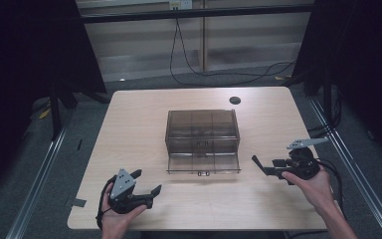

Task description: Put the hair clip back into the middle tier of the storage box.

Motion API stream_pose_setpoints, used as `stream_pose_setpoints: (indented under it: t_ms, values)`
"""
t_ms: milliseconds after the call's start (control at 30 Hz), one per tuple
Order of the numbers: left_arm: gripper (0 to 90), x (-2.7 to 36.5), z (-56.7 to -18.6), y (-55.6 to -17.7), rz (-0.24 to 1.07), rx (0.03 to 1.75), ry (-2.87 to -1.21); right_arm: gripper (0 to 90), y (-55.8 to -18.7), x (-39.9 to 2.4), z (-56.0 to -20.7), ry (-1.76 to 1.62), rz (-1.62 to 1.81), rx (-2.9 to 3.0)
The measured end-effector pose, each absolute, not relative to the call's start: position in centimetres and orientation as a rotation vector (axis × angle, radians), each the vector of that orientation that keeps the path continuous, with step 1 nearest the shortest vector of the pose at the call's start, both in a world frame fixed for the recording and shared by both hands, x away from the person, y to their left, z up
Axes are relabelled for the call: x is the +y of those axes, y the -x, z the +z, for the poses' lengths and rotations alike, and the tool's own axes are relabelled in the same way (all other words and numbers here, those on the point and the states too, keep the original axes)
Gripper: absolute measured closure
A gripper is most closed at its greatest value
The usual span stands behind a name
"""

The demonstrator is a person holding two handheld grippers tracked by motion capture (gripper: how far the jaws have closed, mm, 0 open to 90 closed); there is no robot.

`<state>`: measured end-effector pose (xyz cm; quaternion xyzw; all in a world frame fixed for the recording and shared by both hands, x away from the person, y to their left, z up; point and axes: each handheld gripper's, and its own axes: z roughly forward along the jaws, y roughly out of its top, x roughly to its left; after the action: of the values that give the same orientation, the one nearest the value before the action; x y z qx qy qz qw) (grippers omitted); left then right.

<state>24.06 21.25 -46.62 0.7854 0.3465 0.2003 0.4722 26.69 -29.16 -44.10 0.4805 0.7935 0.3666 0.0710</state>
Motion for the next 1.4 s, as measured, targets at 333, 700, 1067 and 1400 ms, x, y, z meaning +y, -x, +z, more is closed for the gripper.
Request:
stream_pose_setpoints:
  t_ms: [333, 700, 1067, 1400]
  values:
    - [14.9, 21.6, -46.6, -24.3, 0.488, 0.844, -1.925, 47.5, -29.2, -28.5, -43.4, -1.493, 0.898, 2.533]
    - [14.8, 21.9, -46.6, -24.5, 0.513, 0.856, -1.932, 55.5, -32.3, -27.3, -43.6, -1.524, 0.612, 2.689]
    - [14.9, 21.9, -46.6, -24.3, 0.516, 0.846, -1.931, 63.5, -35.3, -25.9, -44.6, -1.549, 0.404, 2.773]
    - [14.8, 22.0, -46.5, -24.3, 0.523, 0.848, -1.925, 66.9, -36.8, -25.1, -45.5, -1.539, 0.313, 2.808]
